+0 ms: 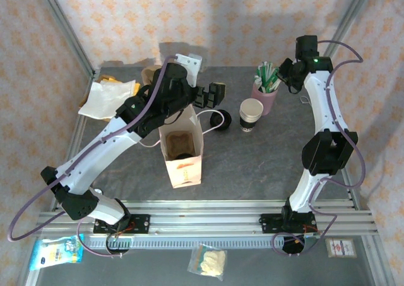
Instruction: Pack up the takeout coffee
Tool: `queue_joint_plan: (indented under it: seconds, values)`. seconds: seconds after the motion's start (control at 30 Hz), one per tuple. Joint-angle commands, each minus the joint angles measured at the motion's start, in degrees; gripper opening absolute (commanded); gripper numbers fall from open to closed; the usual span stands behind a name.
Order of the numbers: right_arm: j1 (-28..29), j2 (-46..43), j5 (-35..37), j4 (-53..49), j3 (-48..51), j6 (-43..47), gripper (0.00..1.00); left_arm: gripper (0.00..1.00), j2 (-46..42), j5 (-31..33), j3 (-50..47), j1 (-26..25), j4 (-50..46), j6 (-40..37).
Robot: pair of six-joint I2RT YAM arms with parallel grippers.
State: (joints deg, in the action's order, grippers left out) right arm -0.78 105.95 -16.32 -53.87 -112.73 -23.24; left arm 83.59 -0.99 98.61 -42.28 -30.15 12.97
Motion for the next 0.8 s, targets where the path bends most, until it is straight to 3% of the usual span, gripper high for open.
queue_joint_plan:
  seconds: [0.0,0.2,0.77]
  values:
    - [0.3,-1.2,1.3,-1.4,-0.3,0.8,0.18,0.99,-1.8,0.2,-0.6,-0.2,0.9,-0.2]
    - [0.2,-1.4,2.5,-1.2,0.1,1.1,0.24,0.99,-1.3,0.2,-0.6,-0.2,1.1,-0.2]
    - [0.2,0.9,5.3,-0.7,-2.1,2.0,0.22,0.99,-0.1,-0.3,-0.1,-0.2,0.8,-0.3]
